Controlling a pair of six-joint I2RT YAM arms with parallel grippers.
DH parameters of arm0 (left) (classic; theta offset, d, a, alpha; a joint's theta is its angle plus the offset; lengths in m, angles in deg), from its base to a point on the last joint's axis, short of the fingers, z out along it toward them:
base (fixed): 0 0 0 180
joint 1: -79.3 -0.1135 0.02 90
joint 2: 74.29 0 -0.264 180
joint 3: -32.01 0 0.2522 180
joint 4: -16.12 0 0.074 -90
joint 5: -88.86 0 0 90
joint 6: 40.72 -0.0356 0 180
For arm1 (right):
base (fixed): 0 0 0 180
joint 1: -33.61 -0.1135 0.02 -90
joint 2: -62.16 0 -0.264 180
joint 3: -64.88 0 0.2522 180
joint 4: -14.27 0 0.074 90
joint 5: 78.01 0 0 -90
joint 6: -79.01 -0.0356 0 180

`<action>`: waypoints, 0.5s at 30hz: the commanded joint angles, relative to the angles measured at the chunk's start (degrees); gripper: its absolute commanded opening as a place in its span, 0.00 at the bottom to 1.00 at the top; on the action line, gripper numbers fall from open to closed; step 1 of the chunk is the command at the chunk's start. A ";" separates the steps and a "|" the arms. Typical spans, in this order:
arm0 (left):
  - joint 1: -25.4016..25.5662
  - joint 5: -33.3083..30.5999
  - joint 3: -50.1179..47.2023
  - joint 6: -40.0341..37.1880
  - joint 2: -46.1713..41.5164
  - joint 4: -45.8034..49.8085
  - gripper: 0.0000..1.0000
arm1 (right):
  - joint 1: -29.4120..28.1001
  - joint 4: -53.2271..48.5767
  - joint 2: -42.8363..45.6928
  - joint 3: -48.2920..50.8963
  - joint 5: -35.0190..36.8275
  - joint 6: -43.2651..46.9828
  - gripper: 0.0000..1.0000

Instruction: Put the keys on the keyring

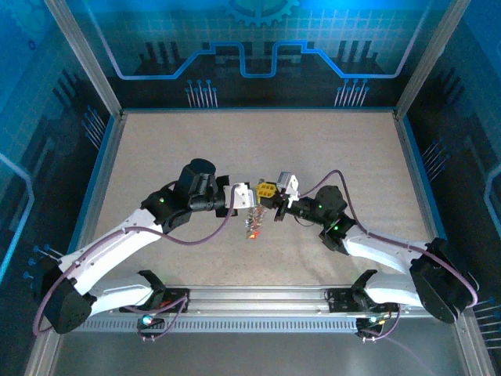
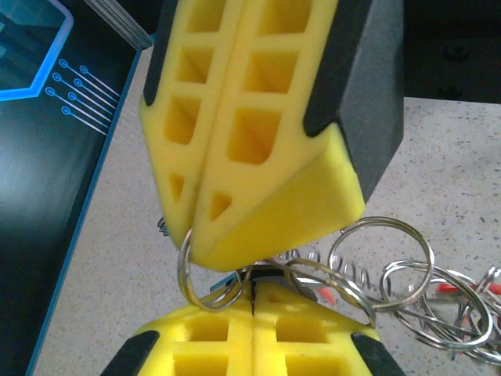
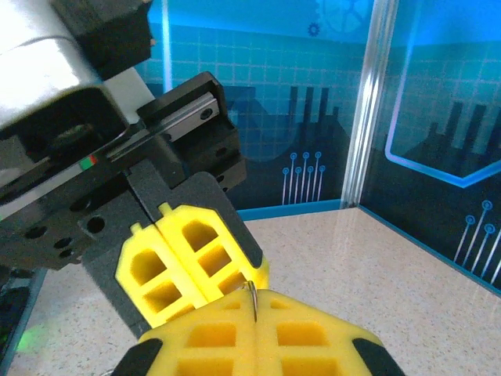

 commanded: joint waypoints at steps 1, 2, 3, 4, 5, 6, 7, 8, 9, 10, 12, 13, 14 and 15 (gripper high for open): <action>3.15 4.76 -0.22 0.74 1.67 -0.51 0.00 | -0.65 8.44 -0.89 -1.48 5.38 -1.95 0.00; 3.43 4.95 -0.06 0.91 1.81 -0.59 0.00 | -0.75 8.85 -1.21 -1.43 5.62 -2.23 0.00; 3.50 5.29 -0.16 1.14 1.85 -0.82 0.00 | -0.69 9.05 -1.37 -1.41 5.85 -2.38 0.00; 3.49 5.67 -0.25 1.42 1.77 -1.07 0.00 | -0.68 9.04 -1.28 -1.41 6.27 -2.60 0.00; 3.53 5.66 -0.41 1.64 1.61 -1.31 0.00 | -0.69 8.88 -1.10 -1.25 6.73 -2.47 0.00; 3.57 5.36 -0.43 1.65 1.42 -1.24 0.00 | -0.74 8.82 -0.87 -1.09 7.03 -2.27 0.00; 3.46 4.72 -0.43 1.57 1.01 -0.92 0.00 | -0.59 8.84 -0.70 -0.79 7.11 -1.94 0.00; 3.52 3.91 -0.47 1.54 0.28 -0.22 0.00 | -0.55 8.77 -0.49 -0.54 7.12 -1.66 0.00; 3.47 3.35 -0.58 1.64 -0.38 0.35 0.00 | -0.37 8.62 -0.31 -0.38 6.80 -1.53 0.00; 3.26 2.82 -0.90 1.71 -1.46 0.92 0.00 | -0.20 8.30 0.10 -0.24 6.36 -1.40 0.00; 2.47 2.75 -1.50 2.12 -3.24 2.03 0.05 | 0.02 7.57 1.05 0.18 6.04 -1.02 0.00; 1.88 3.01 -1.57 2.36 -4.07 3.01 0.09 | 0.04 7.45 1.48 0.54 5.98 -0.73 0.00; 1.46 3.19 -1.44 2.64 -4.75 4.12 0.11 | 0.20 7.66 1.77 0.90 5.73 -0.40 0.00; 0.92 3.27 -1.12 2.97 -5.51 5.49 0.13 | 0.21 8.09 1.90 1.32 5.43 -0.21 0.00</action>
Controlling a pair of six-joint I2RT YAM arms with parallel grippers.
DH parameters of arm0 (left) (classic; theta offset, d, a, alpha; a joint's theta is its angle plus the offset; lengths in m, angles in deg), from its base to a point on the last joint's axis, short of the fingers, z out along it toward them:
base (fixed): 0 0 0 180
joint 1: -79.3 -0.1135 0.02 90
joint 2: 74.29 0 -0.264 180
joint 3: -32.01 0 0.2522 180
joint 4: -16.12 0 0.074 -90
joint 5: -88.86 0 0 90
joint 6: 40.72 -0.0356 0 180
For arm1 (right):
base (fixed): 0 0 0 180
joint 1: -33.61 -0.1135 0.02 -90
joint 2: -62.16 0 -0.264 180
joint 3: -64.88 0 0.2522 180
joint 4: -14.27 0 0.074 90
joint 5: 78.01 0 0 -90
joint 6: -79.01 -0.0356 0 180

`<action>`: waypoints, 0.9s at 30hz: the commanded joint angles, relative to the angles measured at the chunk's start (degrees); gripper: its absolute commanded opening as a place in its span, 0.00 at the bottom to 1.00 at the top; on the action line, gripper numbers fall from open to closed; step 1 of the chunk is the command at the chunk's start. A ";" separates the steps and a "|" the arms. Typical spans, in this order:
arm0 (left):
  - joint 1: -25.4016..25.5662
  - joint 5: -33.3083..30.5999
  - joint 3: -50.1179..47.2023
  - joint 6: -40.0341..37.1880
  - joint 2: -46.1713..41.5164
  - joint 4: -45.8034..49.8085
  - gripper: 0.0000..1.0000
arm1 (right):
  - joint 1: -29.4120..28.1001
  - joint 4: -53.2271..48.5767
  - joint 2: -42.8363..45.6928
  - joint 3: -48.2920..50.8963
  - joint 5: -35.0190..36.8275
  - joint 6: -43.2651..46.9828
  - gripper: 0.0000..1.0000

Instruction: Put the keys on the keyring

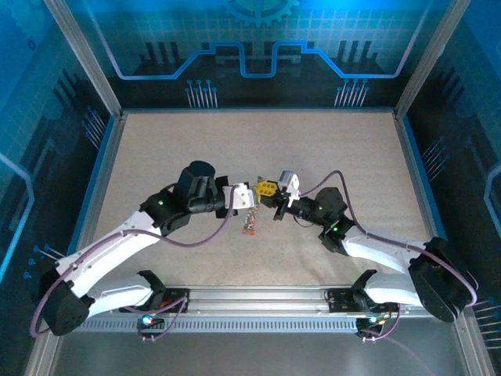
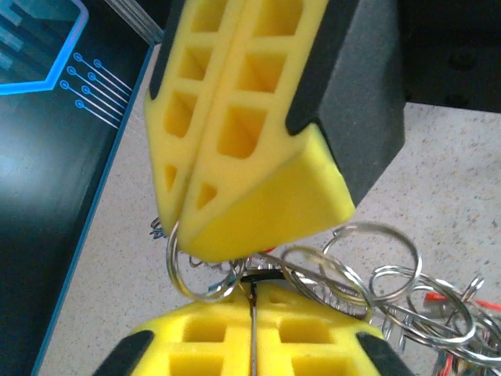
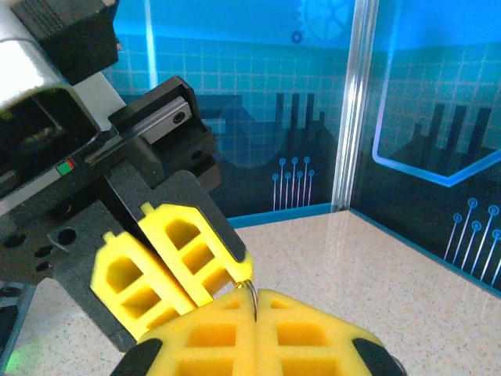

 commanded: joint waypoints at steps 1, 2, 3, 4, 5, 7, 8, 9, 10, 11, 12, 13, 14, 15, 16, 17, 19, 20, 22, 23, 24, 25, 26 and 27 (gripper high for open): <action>-0.11 5.45 -0.42 1.69 -3.94 6.24 0.14 | 0.63 6.19 1.78 0.71 2.63 1.20 0.00; -0.56 5.45 -0.48 2.06 -4.63 6.91 0.17 | 0.71 6.55 1.82 0.85 2.49 1.09 0.00; -1.03 5.65 -0.75 2.32 -5.51 7.29 0.19 | 0.86 6.67 1.93 1.04 2.44 0.85 0.00; -1.54 6.03 -1.08 2.54 -6.35 7.57 0.21 | 0.83 6.72 2.19 1.12 2.49 0.65 0.00; -2.08 6.28 -1.13 2.54 -6.91 7.91 0.22 | 0.86 6.78 2.37 1.24 2.36 0.67 0.00; -3.09 6.73 -0.43 2.31 -7.77 9.31 0.24 | 0.82 7.72 2.48 1.69 1.59 0.80 0.00; -3.55 6.84 -0.04 2.57 -7.99 9.67 0.24 | 0.87 8.17 2.33 1.82 1.07 1.00 0.00; -4.04 7.02 0.14 3.33 -8.15 9.34 0.25 | 0.85 8.34 2.17 1.82 0.25 1.32 0.00; -4.40 7.41 0.11 4.18 -8.25 8.52 0.25 | 0.91 8.39 2.13 1.60 -0.57 1.50 0.00; -4.59 7.79 0.09 4.67 -8.17 7.58 0.25 | 0.92 8.37 2.18 1.57 -1.10 1.51 0.00; -4.70 8.28 0.14 5.30 -7.86 6.46 0.24 | 0.84 8.42 2.30 1.51 -1.70 1.59 0.00; -4.72 8.90 0.56 5.77 -7.30 5.88 0.24 | 0.88 8.70 2.30 1.55 -2.30 1.82 0.00; -4.72 9.59 1.21 6.02 -6.71 5.96 0.24 | 0.87 8.95 2.24 1.63 -2.66 1.92 0.00; -4.68 10.46 2.05 6.57 -6.05 6.18 0.24 | 0.84 9.30 2.00 1.66 -2.78 2.10 0.00; -4.71 11.11 2.74 7.28 -5.50 6.06 0.24 | 0.82 9.48 1.87 1.63 -2.76 2.26 0.00; -4.73 11.63 3.07 7.91 -5.19 5.61 0.24 | 0.89 9.44 1.78 1.60 -3.06 2.53 0.00; -4.70 12.60 3.26 9.25 -4.82 3.62 0.25 | 0.85 9.29 1.78 1.22 -3.76 2.94 0.00; -4.74 13.02 3.32 9.70 -4.67 2.83 0.25 | 0.86 9.25 1.86 1.21 -4.15 3.01 0.00; -4.75 13.62 3.65 10.62 -4.38 1.50 0.30 | 0.74 9.33 1.57 1.20 -5.32 3.49 0.00; -4.70 13.83 3.74 11.12 -4.29 1.01 0.34 | 0.72 9.35 1.49 1.16 -5.87 3.61 0.00; -4.72 13.96 3.70 11.64 -4.29 0.54 0.39 | 0.72 9.26 1.34 1.04 -6.52 3.74 0.00; -4.68 13.91 3.59 12.04 -4.29 -0.02 0.44 | 0.72 8.82 1.41 0.87 -7.17 3.90 0.00; -4.71 13.91 3.44 12.17 -4.29 -0.56 0.46 | 0.75 8.22 1.72 0.68 -7.64 4.14 0.00; -4.74 13.77 3.32 12.15 -4.25 -0.95 0.48 | 0.72 7.74 1.99 0.51 -8.05 4.52 0.00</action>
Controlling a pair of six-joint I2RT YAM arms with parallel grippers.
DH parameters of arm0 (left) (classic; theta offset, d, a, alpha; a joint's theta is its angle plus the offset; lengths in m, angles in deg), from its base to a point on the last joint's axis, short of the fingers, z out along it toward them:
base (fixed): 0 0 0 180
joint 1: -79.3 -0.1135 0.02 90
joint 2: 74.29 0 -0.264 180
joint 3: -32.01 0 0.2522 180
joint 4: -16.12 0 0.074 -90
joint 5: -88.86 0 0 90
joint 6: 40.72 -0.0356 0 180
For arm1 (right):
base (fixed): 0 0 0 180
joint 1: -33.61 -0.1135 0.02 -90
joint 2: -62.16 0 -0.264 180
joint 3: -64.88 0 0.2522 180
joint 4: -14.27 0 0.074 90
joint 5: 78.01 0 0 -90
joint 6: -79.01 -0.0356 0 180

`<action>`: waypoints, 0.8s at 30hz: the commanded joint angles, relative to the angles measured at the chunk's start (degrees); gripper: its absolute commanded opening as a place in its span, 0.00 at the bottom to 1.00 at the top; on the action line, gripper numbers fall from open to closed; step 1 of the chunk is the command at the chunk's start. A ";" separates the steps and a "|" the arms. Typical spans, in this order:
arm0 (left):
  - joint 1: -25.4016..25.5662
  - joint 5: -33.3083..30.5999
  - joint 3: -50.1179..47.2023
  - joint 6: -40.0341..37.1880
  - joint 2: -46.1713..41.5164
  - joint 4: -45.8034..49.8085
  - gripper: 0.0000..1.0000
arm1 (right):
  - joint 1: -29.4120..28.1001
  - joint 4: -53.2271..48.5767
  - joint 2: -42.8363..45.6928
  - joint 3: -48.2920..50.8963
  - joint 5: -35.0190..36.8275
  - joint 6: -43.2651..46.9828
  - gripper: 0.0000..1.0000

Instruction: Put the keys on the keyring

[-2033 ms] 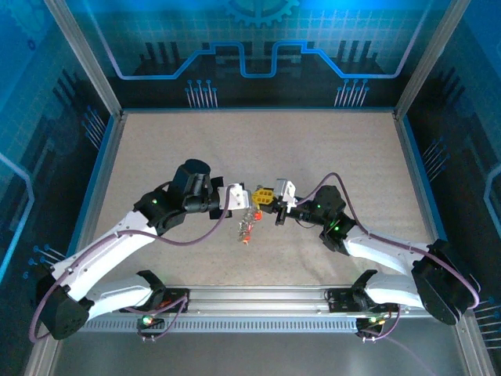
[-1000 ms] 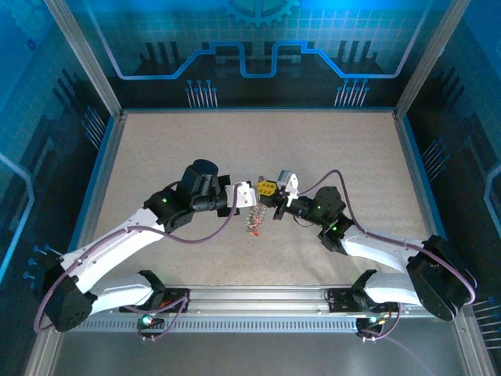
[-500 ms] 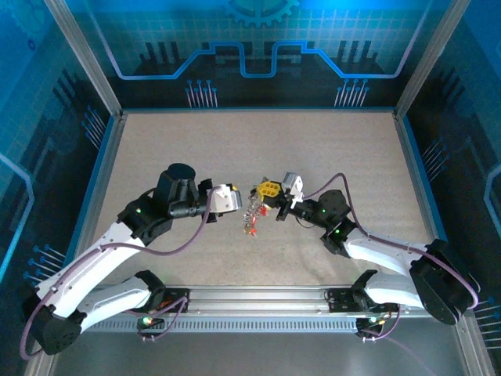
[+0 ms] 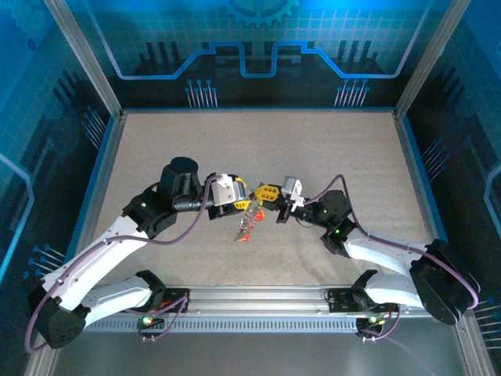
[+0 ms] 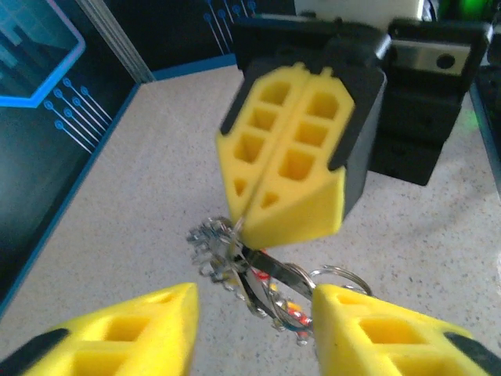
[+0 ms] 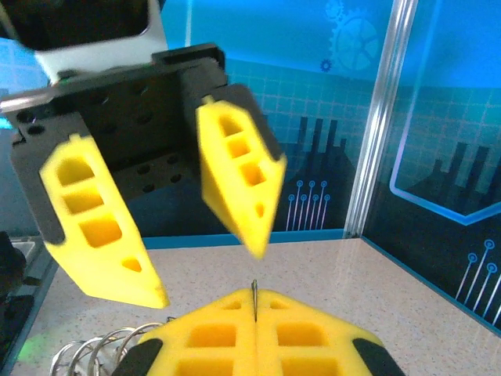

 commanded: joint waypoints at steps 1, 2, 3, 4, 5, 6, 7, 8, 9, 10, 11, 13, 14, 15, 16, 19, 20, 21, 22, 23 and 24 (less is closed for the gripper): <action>-0.42 2.33 1.47 1.83 0.36 -3.25 0.48 | 0.25 3.56 1.30 -1.27 -2.67 1.83 0.00; -0.46 2.42 1.51 1.88 0.61 -3.30 0.48 | 0.16 3.65 1.29 -1.18 -2.95 2.10 0.00; -0.45 2.63 1.56 2.05 0.88 -3.30 0.48 | 0.22 3.55 1.25 -1.18 -3.43 2.49 0.00; -0.48 2.93 1.66 2.29 1.18 -3.30 0.46 | 0.27 3.31 1.21 -1.31 -3.91 2.86 0.00; -0.43 3.40 1.73 2.47 1.50 -3.18 0.44 | 0.29 2.92 1.41 -1.45 -4.35 3.27 0.00; -0.44 3.85 1.80 2.62 1.84 -2.97 0.41 | 0.29 2.31 1.75 -1.61 -4.81 3.65 0.00; -0.48 4.28 1.91 2.58 2.20 -2.72 0.39 | 0.32 1.73 2.09 -1.71 -5.17 4.08 0.00; -0.46 4.58 2.05 2.60 2.56 -2.40 0.37 | 0.36 1.70 2.25 -1.71 -5.38 4.37 0.00; -0.47 5.11 2.42 2.55 2.84 -1.73 0.33 | 0.28 1.78 2.37 -1.62 -5.61 4.68 0.00; -0.45 5.45 2.92 2.33 3.08 -1.05 0.28 | 0.32 1.87 2.28 -1.61 -5.74 5.00 0.00; -0.46 5.56 3.21 2.32 3.21 -0.53 0.25 | 0.30 1.83 2.26 -1.62 -5.92 5.12 0.00; -0.47 5.37 3.27 1.75 3.22 -0.14 0.21 | 0.32 1.62 2.42 -1.84 -6.08 5.32 0.00; -0.45 5.21 3.14 1.28 3.13 -0.22 0.21 | 0.31 1.54 2.52 -1.90 -6.00 5.26 0.00; -0.47 5.02 2.93 0.88 3.04 -0.20 0.21 | 0.29 1.53 2.55 -1.95 -6.06 5.36 0.00; -0.53 4.99 2.90 0.31 2.98 0.19 0.20 | 0.28 1.68 2.46 -1.81 -6.15 5.40 0.00; -0.45 5.15 2.51 0.00 2.63 0.65 0.19 | 0.34 1.66 2.13 -1.97 -6.50 5.43 0.00; -0.41 5.31 2.18 -0.04 2.46 0.40 0.19 | 0.38 1.54 2.18 -2.07 -6.59 5.43 0.00; -0.52 5.30 1.84 -0.20 2.40 0.07 0.19 | 0.37 1.44 2.26 -2.06 -6.53 5.44 0.00; -0.41 5.55 1.57 -0.41 2.42 0.01 0.19 | 0.43 1.53 2.35 -2.08 -6.50 5.44 0.00; -0.49 5.77 1.53 -0.67 2.42 0.24 0.19 | 0.31 1.53 2.31 -2.05 -6.57 5.60 0.00; -0.54 5.93 1.50 -0.88 2.42 0.62 0.19 | 0.31 1.53 2.17 -2.15 -6.74 5.84 0.00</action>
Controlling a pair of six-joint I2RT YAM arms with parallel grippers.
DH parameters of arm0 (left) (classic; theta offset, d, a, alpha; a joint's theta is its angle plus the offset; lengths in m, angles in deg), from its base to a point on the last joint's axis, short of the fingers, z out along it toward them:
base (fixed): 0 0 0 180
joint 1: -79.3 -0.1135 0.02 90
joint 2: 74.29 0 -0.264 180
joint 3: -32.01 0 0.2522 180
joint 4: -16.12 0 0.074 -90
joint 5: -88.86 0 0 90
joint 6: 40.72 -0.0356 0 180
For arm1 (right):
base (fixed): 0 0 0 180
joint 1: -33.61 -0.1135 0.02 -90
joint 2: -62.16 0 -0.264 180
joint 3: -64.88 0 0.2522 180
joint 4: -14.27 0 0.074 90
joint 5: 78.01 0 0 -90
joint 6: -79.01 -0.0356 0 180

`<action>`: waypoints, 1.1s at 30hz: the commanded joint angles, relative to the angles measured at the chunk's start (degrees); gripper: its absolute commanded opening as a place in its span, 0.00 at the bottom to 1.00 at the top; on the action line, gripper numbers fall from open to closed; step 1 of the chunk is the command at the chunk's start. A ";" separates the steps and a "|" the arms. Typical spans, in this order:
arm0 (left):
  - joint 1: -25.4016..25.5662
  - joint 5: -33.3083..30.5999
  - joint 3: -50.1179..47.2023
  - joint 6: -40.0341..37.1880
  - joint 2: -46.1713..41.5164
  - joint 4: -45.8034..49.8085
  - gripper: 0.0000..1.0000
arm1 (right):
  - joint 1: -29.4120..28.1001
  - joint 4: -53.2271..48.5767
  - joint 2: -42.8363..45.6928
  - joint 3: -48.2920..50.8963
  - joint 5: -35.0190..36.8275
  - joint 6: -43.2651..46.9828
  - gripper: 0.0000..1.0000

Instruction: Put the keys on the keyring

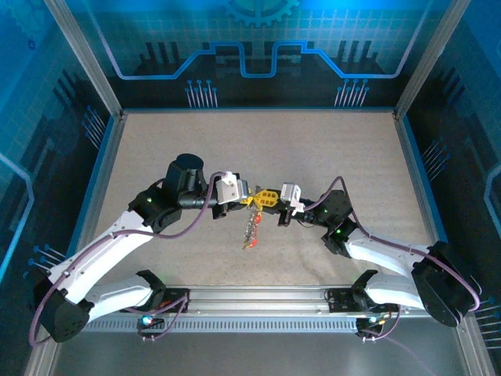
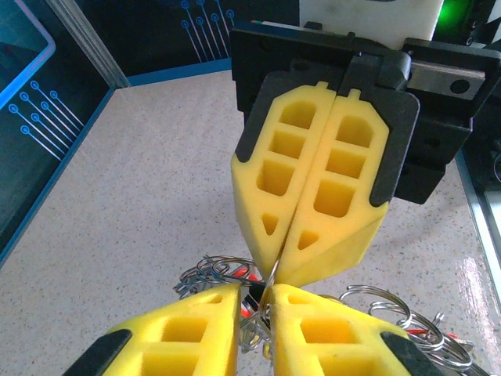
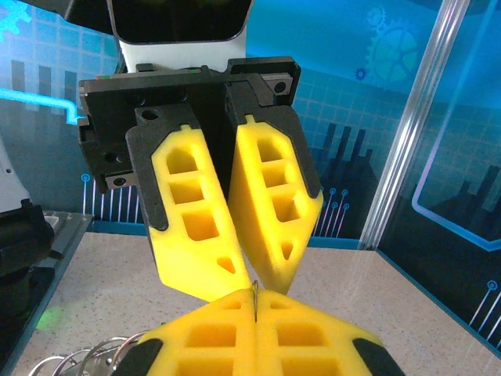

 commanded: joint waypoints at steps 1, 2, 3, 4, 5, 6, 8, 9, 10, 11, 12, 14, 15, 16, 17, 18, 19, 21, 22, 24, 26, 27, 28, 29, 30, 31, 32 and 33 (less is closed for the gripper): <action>-0.52 2.31 0.22 -1.79 -0.68 0.85 0.18 | 0.04 2.82 1.09 -2.29 -1.86 1.38 0.00; -0.54 2.28 0.01 -1.84 -0.74 0.90 0.17 | 0.10 2.64 0.83 -2.49 -2.05 1.46 0.00; -0.64 2.50 -0.17 -1.87 -0.77 0.69 0.16 | 0.13 2.37 0.73 -2.69 -2.16 1.46 0.00; -0.72 2.75 -0.38 -1.86 -0.64 0.50 0.15 | 0.10 2.42 0.69 -2.81 -2.29 1.33 0.00; -0.74 3.13 -0.39 -1.95 -0.50 0.43 0.15 | 0.16 2.60 0.51 -2.92 -2.44 1.35 0.00; -0.79 3.50 -0.15 -2.10 -0.35 0.71 0.15 | 0.00 2.93 0.43 -3.00 -2.67 1.20 0.00; -0.88 3.84 -0.01 -2.26 -0.24 1.28 0.16 | 0.01 3.32 0.18 -2.93 -2.86 1.36 0.00; -1.06 4.03 -0.17 -2.40 -0.43 1.36 0.17 | 0.00 3.26 0.12 -3.00 -2.86 1.45 0.00; -1.36 4.52 -0.53 -2.46 -0.61 1.16 0.17 | 0.01 3.04 0.38 -3.02 -2.78 1.57 0.00; -1.67 5.07 -0.93 -2.26 -0.82 0.86 0.17 | 0.04 2.89 0.54 -3.00 -2.61 1.55 0.00; -1.92 5.74 -1.18 -2.19 -0.89 0.74 0.18 | 0.00 2.79 0.82 -2.93 -2.51 1.55 0.00; -2.34 6.57 -1.26 -2.05 -1.11 1.12 0.20 | 0.00 2.88 0.84 -2.74 -2.51 1.79 0.00; -2.52 6.97 -1.38 -1.91 -1.28 1.26 0.22 | 0.06 2.88 0.78 -2.65 -2.54 1.89 0.00; -2.73 7.26 -1.68 -1.78 -1.54 1.27 0.23 | 0.01 2.80 0.73 -2.72 -2.67 2.02 0.00; -2.98 7.65 -2.15 -1.69 -1.91 0.93 0.23 | 0.02 2.39 0.81 -2.89 -2.62 2.06 0.00; -3.26 8.18 -2.73 -1.57 -2.32 0.47 0.23 | 0.02 2.03 0.91 -3.00 -2.59 2.00 0.00; -3.56 8.50 -3.13 -1.54 -2.54 0.18 0.23 | -0.03 2.00 0.95 -3.09 -2.52 1.89 0.00; -4.19 8.93 -3.43 -1.36 -2.72 0.23 0.22 | -0.13 2.25 0.61 -3.05 -2.74 1.85 0.00; -4.32 9.29 -3.42 -1.25 -2.66 0.59 0.22 | -0.18 2.47 0.36 -3.11 -2.94 1.77 0.00; -4.44 9.70 -3.47 -0.84 -2.65 0.62 0.22 | -0.24 2.21 -0.01 -3.42 -3.45 1.65 0.00; -4.44 10.03 -3.38 -0.17 -2.65 -0.11 0.21 | -0.42 1.66 -0.10 -3.69 -3.41 1.71 0.00; -4.44 10.57 -3.21 0.14 -2.58 -0.44 0.21 | -0.50 1.68 -0.21 -3.71 -3.39 1.80 0.00; -4.44 11.15 -2.94 0.32 -2.44 -0.49 0.21 | -0.57 1.72 -0.36 -3.71 -3.47 1.88 0.00; -4.46 11.81 -2.72 0.42 -2.24 -0.41 0.21 | -0.56 1.74 -0.54 -3.77 -3.68 1.90 0.00; -4.44 12.35 -2.47 0.46 -1.93 -0.20 0.21 | -0.58 1.74 -0.66 -3.80 -3.75 2.04 0.00; -4.46 12.64 -2.32 0.45 -1.66 -0.04 0.21 | -0.57 1.74 -0.63 -3.84 -3.61 2.06 0.00; -4.49 12.78 -2.10 0.40 -1.28 0.12 0.21 | -0.65 1.59 -0.51 -3.84 -3.49 2.05 0.00; -4.44 12.87 -1.94 0.27 -0.88 0.20 0.21 | -0.75 1.48 -0.38 -3.89 -3.34 2.03 0.00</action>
